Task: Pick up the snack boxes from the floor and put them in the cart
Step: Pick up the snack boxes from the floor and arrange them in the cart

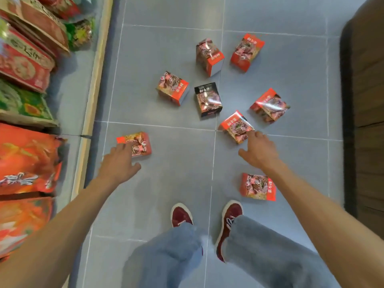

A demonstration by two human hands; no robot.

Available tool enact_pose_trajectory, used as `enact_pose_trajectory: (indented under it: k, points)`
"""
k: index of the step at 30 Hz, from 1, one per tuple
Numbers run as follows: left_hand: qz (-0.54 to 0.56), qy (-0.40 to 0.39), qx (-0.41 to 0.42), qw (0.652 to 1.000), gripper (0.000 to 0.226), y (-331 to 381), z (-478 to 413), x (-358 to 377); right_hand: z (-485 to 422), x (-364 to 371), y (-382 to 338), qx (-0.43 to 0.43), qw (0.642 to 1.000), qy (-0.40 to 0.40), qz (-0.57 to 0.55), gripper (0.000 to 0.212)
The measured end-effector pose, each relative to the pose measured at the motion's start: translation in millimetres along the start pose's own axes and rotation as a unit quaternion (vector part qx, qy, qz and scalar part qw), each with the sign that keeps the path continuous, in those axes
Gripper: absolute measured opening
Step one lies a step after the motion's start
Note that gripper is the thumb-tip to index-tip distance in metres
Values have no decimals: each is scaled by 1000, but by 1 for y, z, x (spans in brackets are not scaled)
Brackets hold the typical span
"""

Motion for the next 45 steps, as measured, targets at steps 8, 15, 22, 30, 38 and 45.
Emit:
enact_pose_trajectory:
  k: [8, 15, 22, 30, 38, 45]
  points:
    - [-39, 12, 24, 999, 103, -47, -137, 117, -134, 99, 3, 25, 998, 60, 25, 86]
    - [-110, 22, 33, 993, 147, -68, -218, 180, -221, 145, 17, 24, 991, 130, 23, 117]
    - [-142, 37, 34, 989, 162, -84, -248, 212, -255, 150, 40, 30, 987, 159, 20, 135]
    - [-135, 84, 70, 985, 142, -92, -254, 211, -265, 150, 48, 41, 990, 132, 1, 131]
    - [-121, 98, 85, 984, 129, -63, -241, 195, -251, 154, 41, 31, 986, 166, -7, 118]
    - [-101, 139, 89, 981, 128, -30, -220, 150, -215, 129, 21, 24, 983, 183, 19, 112]
Point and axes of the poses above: each hand's wrist, its own z-axis away from the middle knuckle, its own x-axis out of the palm, y = z × x, the point moved 2 cm from there along -z, towards the middle knuckle, and after that the axes turned 7 degrees about -z, right-handed, at the moved point
